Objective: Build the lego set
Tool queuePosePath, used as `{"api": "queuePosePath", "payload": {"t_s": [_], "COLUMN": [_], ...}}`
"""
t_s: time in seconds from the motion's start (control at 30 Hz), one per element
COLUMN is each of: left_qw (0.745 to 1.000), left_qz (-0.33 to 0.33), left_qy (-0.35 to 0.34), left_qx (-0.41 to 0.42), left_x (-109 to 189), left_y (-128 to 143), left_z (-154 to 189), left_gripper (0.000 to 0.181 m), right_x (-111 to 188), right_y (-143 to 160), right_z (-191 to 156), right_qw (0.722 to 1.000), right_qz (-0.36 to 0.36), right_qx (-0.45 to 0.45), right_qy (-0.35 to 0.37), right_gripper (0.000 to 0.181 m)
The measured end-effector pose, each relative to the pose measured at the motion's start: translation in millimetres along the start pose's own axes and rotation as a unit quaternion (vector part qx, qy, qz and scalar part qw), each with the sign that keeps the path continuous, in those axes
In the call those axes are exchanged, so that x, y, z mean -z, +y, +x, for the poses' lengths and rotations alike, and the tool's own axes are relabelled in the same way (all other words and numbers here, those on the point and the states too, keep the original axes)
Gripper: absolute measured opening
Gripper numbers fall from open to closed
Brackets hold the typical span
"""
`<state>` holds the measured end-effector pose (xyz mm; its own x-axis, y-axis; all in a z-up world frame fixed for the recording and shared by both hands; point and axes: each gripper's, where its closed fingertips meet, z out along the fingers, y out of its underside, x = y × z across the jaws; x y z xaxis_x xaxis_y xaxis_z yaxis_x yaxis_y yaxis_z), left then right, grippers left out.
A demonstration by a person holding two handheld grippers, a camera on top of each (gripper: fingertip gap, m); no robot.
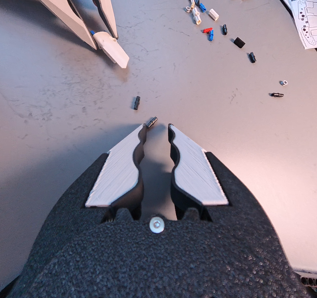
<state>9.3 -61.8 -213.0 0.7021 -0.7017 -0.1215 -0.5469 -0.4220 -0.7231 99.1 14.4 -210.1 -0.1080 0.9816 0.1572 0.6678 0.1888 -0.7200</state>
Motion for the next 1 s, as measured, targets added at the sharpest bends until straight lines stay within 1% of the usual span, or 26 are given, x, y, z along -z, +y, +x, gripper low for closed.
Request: {"api": "queuePosePath", "payload": {"t_s": [0.57, 0.63, 0.7, 0.73, 0.9, 1.0], "left_qw": [1.000, 1.000, 0.999, 0.999, 0.998, 0.997], "left_qz": [0.000, 0.002, 0.008, 0.012, 0.024, 0.030], "left_qy": [0.014, 0.020, 0.031, 0.040, 0.060, 0.071], "left_qx": [0.006, 0.008, 0.013, 0.014, 0.003, -0.002], "left_x": [1.5, 2.2, 3.4, 4.4, 9.6, 12.2], "left_y": [1.3, 0.9, -0.4, -1.5, -5.4, -7.2], "left_z": [3.0, 4.8, 6.6, 8.9, 16.6, 20.5], "left_gripper": [0.024, 0.028, 0.030, 0.030, 0.028, 0.026], "right_x": [0.2, 0.2, 0.1, 0.3, 0.8, 0.0], "right_y": [0.4, 0.5, 2.2, 2.3, 1.5, 1.1], "right_z": [-0.8, -0.5, 7.1, 8.9, 7.0, 3.4], "right_qw": [1.000, 1.000, 1.000, 1.000, 1.000, 1.000], "right_qz": [-0.001, -0.001, -0.006, -0.005, -0.001, -0.001], "right_qx": [0.011, 0.008, 0.000, -0.005, -0.007, -0.003], "right_qy": [0.006, 0.005, 0.026, 0.029, 0.020, 0.005], "right_gripper": [0.021, 0.020, 0.011, 0.009, 0.011, 0.020]}}
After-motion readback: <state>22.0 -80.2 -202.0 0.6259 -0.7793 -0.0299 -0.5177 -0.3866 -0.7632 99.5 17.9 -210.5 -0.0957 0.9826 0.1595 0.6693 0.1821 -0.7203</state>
